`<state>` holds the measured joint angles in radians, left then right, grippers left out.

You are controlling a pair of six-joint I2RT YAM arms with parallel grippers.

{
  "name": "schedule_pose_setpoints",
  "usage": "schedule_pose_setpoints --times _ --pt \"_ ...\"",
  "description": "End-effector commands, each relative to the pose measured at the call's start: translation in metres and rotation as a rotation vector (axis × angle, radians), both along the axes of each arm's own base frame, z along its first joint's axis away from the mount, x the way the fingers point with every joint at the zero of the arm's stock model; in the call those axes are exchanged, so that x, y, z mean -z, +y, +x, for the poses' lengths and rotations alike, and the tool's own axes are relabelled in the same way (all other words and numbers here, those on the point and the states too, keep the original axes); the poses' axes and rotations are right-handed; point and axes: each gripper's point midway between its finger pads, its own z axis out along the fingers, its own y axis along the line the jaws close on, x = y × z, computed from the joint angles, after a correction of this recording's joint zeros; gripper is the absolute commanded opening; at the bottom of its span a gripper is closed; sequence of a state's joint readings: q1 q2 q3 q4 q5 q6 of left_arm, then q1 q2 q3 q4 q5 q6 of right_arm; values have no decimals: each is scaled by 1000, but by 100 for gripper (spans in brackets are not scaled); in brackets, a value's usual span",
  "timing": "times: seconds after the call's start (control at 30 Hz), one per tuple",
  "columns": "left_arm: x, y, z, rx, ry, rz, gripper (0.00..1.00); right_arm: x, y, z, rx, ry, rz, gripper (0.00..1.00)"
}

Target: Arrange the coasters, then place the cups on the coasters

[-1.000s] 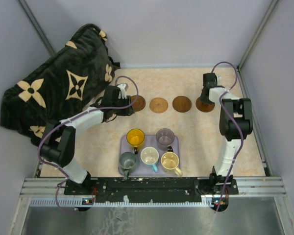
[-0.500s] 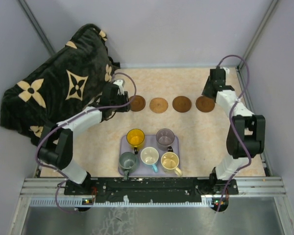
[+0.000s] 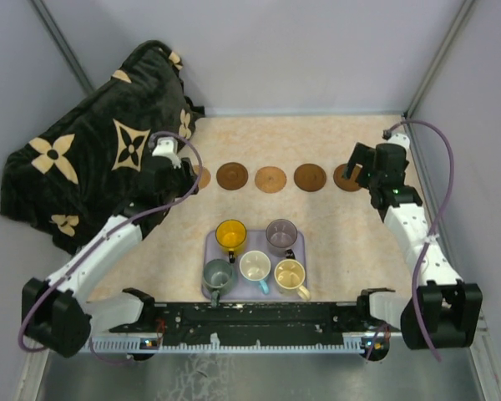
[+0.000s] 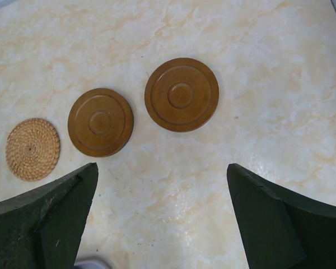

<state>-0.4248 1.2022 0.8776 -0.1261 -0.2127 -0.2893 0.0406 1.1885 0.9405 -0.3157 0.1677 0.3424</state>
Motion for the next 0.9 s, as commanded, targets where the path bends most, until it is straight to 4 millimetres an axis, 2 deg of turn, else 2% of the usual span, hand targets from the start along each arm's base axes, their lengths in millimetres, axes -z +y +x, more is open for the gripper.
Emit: schedule_pose_setpoints --times 0.0,0.1,0.13,0.2,0.33,0.47,0.63,0.87 --pt "-3 45 -27 -151 -9 75 69 -18 8 -15 -35 -58 43 99" --pt "-4 72 -45 -248 -22 116 76 -23 5 -26 -39 -64 14 99" --pt "-5 79 -50 -280 -27 122 81 -27 2 -31 -32 -77 1 99" --pt "-8 94 -60 -342 -51 122 99 -30 -5 -38 2 -102 -19 99" --pt "-7 104 -67 -390 -74 119 100 -37 -22 -51 98 -198 -43 99" --pt "4 112 -73 -445 -40 122 100 -36 -39 -60 191 -240 -78 99" --pt "19 126 -85 -521 -19 133 100 -30 -43 -60 198 -188 -107 99" --pt "21 123 -87 -511 -21 101 100 -24 -43 -60 217 -165 -87 99"
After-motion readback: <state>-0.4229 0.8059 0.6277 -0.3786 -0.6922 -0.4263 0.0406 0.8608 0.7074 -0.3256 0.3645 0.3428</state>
